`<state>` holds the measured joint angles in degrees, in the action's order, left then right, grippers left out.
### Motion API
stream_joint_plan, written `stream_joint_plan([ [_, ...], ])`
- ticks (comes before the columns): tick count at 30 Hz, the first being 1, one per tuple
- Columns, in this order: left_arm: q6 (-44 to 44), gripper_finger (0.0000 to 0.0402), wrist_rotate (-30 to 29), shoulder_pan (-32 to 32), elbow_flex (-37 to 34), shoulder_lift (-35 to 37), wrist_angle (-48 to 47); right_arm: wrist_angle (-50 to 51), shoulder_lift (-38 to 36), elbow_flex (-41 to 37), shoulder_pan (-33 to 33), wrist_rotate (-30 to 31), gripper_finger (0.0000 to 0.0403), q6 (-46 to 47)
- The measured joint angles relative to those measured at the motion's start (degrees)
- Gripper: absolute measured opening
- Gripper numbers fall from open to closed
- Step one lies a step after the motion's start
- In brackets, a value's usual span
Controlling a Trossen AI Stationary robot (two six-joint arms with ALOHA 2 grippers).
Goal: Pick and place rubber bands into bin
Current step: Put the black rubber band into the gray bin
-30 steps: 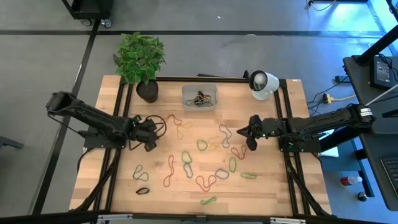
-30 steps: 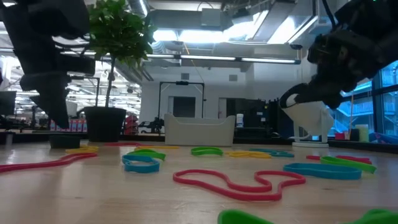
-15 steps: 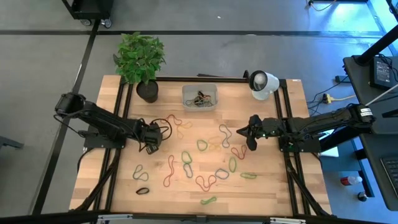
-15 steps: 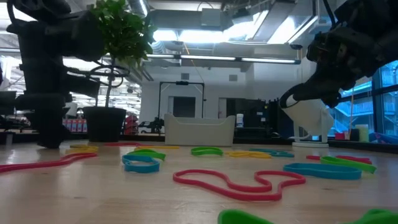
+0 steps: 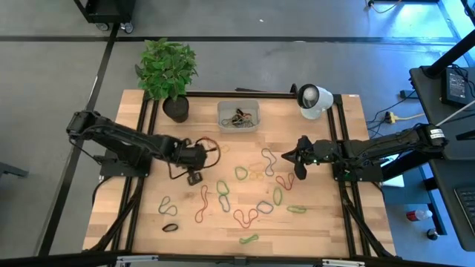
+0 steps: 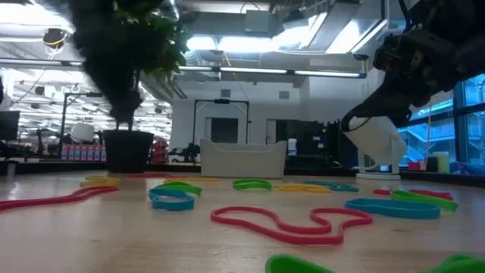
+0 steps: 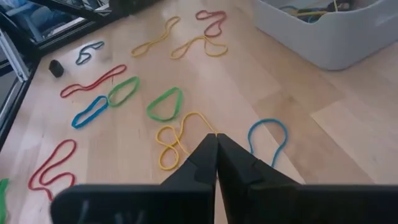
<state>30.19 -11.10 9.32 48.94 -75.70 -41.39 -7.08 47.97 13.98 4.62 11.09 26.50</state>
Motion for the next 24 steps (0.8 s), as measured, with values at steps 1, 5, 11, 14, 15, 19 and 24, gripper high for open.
stream_joint_plan([
  [1, -2.0, 0.0003, -1.4, -0.49, 2.25, -0.64, -0.16, -0.17, 0.0, 0.0, 0.0, 0.0, 0.0016, 0.0],
  [5, -11.34, 0.0003, -8.15, -3.47, 11.59, -5.06, 0.22, -0.68, 0.02, 0.0, 0.0, 0.35, 0.0016, -1.92],
  [11, -24.89, 0.0003, -13.1, -11.44, 26.55, -18.24, 0.92, -2.69, 0.01, 0.0, 0.0, 2.82, 0.0016, -3.01],
  [14, -26.86, 0.0003, -13.3, -16.39, 32.25, -24.75, 2.38, -2.65, 0.02, 0.0, 0.0, 2.82, 0.0016, -3.01],
  [15, -26.94, 0.0003, -13.23, -17.99, 33.51, -26.78, 3.42, -2.66, 0.0, 0.0, 0.0, 2.84, 0.0016, -3.01],
  [19, -28.31, 0.0004, -9.33, -24.55, 36.43, -33.13, 6.48, -2.66, 0.01, 0.0, 0.0, 2.84, 0.0016, -3.01],
  [24, -24.81, 0.0026, -0.33, -31.79, 36.59, -38.39, 8.7, -2.99, 0.02, 0.0, 0.0, 2.84, 0.0016, -3.01],
])
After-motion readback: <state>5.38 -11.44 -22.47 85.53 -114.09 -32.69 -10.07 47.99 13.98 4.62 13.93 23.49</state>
